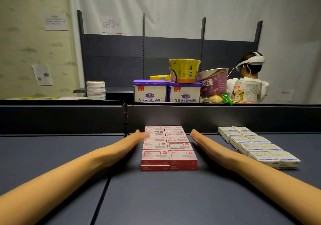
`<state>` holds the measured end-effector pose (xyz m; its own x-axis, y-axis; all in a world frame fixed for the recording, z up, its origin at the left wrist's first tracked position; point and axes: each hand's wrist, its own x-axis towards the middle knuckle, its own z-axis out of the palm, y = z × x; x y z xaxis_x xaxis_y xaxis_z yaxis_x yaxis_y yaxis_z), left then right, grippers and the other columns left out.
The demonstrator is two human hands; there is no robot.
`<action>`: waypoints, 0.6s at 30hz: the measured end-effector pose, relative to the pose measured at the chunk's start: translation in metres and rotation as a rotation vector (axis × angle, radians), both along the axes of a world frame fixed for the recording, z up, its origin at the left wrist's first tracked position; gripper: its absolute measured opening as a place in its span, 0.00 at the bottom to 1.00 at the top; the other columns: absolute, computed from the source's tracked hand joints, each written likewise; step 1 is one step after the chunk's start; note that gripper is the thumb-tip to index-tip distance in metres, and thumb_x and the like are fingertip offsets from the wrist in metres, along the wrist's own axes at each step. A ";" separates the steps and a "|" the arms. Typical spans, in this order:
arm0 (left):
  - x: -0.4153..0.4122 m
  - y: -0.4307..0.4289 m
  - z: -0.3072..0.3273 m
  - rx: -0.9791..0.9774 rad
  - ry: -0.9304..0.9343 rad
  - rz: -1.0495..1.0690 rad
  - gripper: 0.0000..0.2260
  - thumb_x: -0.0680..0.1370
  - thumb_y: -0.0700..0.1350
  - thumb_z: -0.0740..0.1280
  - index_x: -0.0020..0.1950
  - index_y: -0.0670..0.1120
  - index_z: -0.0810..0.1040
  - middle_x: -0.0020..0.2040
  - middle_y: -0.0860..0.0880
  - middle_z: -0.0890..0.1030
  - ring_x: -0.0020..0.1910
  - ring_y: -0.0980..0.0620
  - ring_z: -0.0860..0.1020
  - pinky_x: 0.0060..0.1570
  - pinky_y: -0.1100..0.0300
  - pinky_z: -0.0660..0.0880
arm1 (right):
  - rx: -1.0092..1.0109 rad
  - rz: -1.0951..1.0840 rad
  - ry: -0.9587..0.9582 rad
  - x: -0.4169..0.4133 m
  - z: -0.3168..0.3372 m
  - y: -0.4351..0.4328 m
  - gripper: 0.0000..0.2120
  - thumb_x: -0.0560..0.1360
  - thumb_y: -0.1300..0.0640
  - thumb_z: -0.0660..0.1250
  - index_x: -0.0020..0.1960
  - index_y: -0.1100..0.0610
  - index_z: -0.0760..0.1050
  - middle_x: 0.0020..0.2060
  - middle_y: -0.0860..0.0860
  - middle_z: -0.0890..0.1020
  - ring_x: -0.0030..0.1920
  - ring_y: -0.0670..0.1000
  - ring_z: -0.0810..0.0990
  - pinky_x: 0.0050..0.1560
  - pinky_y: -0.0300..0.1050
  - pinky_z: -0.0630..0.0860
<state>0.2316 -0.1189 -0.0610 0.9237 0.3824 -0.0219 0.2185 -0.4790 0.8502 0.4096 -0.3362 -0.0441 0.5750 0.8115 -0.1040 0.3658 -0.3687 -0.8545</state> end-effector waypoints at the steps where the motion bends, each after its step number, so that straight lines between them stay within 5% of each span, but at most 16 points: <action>1: 0.003 0.003 0.000 -0.074 -0.022 0.017 0.22 0.79 0.54 0.57 0.71 0.46 0.64 0.70 0.44 0.70 0.68 0.45 0.70 0.71 0.52 0.62 | 0.047 -0.035 0.105 -0.003 0.002 0.002 0.34 0.75 0.34 0.51 0.75 0.48 0.48 0.73 0.40 0.52 0.74 0.46 0.54 0.76 0.49 0.49; 4: 0.026 -0.008 0.016 -0.160 0.009 0.071 0.21 0.79 0.57 0.52 0.54 0.47 0.79 0.58 0.48 0.81 0.55 0.50 0.80 0.66 0.54 0.68 | 0.076 -0.095 0.110 -0.014 0.007 0.012 0.37 0.72 0.29 0.48 0.73 0.51 0.59 0.70 0.44 0.66 0.72 0.52 0.63 0.75 0.53 0.52; 8: 0.035 -0.021 0.024 -0.103 0.002 0.051 0.25 0.75 0.67 0.55 0.59 0.51 0.77 0.60 0.51 0.80 0.61 0.50 0.77 0.67 0.51 0.66 | 0.065 -0.052 0.121 0.020 -0.013 0.039 0.53 0.58 0.18 0.51 0.74 0.48 0.55 0.71 0.52 0.67 0.66 0.54 0.73 0.70 0.56 0.65; 11: 0.037 -0.033 0.030 -0.078 0.021 0.013 0.15 0.79 0.59 0.55 0.53 0.53 0.77 0.58 0.51 0.80 0.54 0.54 0.79 0.56 0.62 0.71 | -0.001 -0.080 0.083 -0.010 0.005 0.040 0.35 0.74 0.31 0.48 0.73 0.51 0.55 0.63 0.53 0.76 0.55 0.51 0.81 0.59 0.46 0.75; 13: 0.040 -0.037 0.033 -0.027 0.019 0.018 0.11 0.80 0.54 0.55 0.55 0.53 0.73 0.61 0.48 0.78 0.52 0.54 0.78 0.51 0.65 0.71 | -0.025 -0.068 0.063 -0.007 0.005 0.043 0.32 0.76 0.35 0.47 0.74 0.51 0.50 0.64 0.52 0.75 0.51 0.48 0.81 0.54 0.42 0.75; 15: 0.038 -0.033 0.031 0.000 0.013 0.006 0.16 0.79 0.56 0.57 0.63 0.49 0.68 0.66 0.48 0.74 0.52 0.54 0.76 0.56 0.62 0.69 | -0.025 -0.060 0.061 -0.009 0.008 0.041 0.38 0.74 0.31 0.48 0.76 0.50 0.44 0.70 0.52 0.68 0.57 0.50 0.78 0.60 0.46 0.73; 18: 0.027 -0.023 0.026 0.043 0.091 0.049 0.41 0.69 0.66 0.64 0.74 0.45 0.56 0.71 0.48 0.69 0.58 0.53 0.76 0.66 0.55 0.68 | -0.018 -0.058 0.049 -0.007 0.007 0.029 0.46 0.67 0.26 0.51 0.75 0.48 0.40 0.76 0.49 0.55 0.72 0.53 0.63 0.74 0.54 0.55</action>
